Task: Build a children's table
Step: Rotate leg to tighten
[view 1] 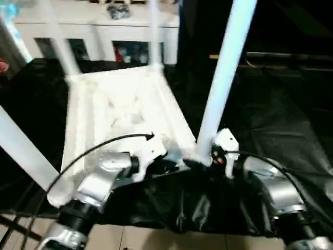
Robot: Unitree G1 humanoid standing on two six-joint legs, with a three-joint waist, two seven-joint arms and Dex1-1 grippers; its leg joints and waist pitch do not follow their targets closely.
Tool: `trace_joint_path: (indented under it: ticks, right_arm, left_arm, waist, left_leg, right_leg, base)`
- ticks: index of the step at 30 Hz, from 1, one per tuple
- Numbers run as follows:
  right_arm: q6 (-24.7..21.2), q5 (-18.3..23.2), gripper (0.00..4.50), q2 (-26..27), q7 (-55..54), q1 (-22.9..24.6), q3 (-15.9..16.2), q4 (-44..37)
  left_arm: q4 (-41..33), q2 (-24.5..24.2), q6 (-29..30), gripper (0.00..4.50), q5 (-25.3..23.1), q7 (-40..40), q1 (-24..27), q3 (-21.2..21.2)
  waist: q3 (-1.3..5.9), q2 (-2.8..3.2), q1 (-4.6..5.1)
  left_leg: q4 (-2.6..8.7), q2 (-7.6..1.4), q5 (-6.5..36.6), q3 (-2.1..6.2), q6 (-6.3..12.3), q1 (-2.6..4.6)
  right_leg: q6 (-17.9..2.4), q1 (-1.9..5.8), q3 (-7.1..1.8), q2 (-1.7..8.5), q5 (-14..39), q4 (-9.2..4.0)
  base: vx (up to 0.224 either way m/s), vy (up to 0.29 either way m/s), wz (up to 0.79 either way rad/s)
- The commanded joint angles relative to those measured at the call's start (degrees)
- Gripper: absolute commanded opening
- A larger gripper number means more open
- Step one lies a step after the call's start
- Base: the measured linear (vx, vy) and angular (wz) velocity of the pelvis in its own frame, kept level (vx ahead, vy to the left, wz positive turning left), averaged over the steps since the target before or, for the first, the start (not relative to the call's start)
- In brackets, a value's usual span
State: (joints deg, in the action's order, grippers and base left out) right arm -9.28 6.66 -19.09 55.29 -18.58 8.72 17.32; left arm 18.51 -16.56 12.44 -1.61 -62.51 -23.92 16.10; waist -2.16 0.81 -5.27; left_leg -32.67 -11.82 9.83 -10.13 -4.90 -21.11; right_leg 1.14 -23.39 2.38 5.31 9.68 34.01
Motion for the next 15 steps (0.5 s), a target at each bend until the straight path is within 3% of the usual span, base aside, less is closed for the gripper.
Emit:
trace_joint_path:
  ticks: [1,4,5,9,15]
  right_arm:
    - [0.2,1.0,4.04,-1.0,5.1,0.0,2.5,-2.3]
    - [-0.2,1.9,3.86,-3.1,9.5,0.0,3.6,-2.8]
    - [-0.4,2.3,3.68,-3.6,10.6,-0.1,3.9,-2.9]
    - [-0.6,2.3,3.35,-4.9,13.8,-0.7,5.5,-2.3]
    - [-0.6,1.9,2.84,-4.7,15.3,-1.6,6.3,-1.5]
  left_arm:
    - [1.2,0.1,-2.4,0.00,1.8,-4.0,-1.6,2.0]
    - [2.5,-1.3,-2.7,0.00,2.2,-7.3,-2.7,1.9]
    - [3.0,-1.6,-2.8,0.00,2.4,-7.6,-3.2,1.9]
    - [3.7,-2.6,-2.2,0.00,3.9,-10.5,-4.2,1.7]
    - [5.0,-2.6,-2.6,0.00,4.7,-12.1,-4.6,1.4]
  waist:
    - [2.95,-1.13,0.07]
    - [2.96,-1.20,-0.13]
    - [3.00,-1.74,-0.10]
    - [3.07,-1.56,-0.48]
    - [3.11,-1.81,-0.78]
  left_leg:
    - [3.78,-0.82,15.5,-0.27,3.14,0.45]
    - [3.81,-0.94,15.4,-0.19,2.96,0.47]
    - [3.77,-0.93,14.9,-0.24,3.03,0.31]
    - [3.64,-0.97,13.4,-0.27,3.36,0.39]
    - [3.54,-0.98,13.1,-0.34,3.18,0.45]
  right_leg:
    - [-10.5,2.31,-1.44,1.79,17.4,-4.27]
    - [-10.4,2.31,-1.57,1.97,17.9,-4.18]
    - [-10.7,2.44,-1.49,1.99,17.0,-4.11]
    - [-11.6,2.44,-1.50,2.03,15.2,-3.78]
    - [-12.2,2.55,-1.48,2.10,14.4,-3.61]
  base:
    - [0.000,0.000,0.00]
    - [0.000,0.000,0.00]
    - [0.000,0.000,0.00]
    - [0.000,0.000,0.00]
    - [0.000,0.000,0.00]
